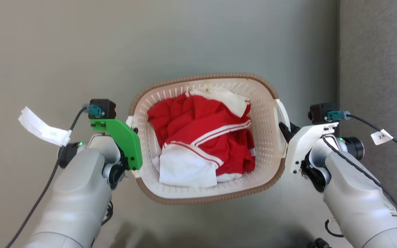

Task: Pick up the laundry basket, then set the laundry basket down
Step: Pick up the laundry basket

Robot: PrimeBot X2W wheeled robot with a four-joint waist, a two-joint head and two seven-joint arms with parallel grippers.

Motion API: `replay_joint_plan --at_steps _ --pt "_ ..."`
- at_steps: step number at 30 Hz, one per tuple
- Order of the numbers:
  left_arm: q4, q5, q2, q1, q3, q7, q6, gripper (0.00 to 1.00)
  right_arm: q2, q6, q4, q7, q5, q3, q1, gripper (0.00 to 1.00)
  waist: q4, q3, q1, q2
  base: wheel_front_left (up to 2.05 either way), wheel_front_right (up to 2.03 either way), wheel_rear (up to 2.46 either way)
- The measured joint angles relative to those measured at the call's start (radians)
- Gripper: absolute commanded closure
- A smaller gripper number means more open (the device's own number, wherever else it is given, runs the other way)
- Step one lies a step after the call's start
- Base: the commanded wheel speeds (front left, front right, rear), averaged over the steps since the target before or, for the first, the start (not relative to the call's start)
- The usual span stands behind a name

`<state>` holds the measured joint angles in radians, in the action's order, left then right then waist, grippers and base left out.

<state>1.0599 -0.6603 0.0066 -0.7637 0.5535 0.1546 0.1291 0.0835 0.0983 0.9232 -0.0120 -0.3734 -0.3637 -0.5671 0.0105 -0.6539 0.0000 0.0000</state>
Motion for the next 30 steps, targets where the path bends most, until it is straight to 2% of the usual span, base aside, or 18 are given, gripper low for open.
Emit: replay_joint_plan --at_steps 9,30 --pt "0.003 -0.072 0.006 0.039 0.025 0.084 -0.001 1.0 -0.021 0.009 0.079 -0.071 -0.038 0.0 -0.001 1.0 -0.014 0.105 0.0 0.0 0.0 0.0 0.0" --pt "0.094 -0.133 -0.002 0.092 0.03 0.184 0.0 1.0 -0.056 0.028 0.209 -0.215 -0.117 -0.001 0.004 1.0 -0.052 0.356 0.0 0.0 0.0 0.0 0.0"
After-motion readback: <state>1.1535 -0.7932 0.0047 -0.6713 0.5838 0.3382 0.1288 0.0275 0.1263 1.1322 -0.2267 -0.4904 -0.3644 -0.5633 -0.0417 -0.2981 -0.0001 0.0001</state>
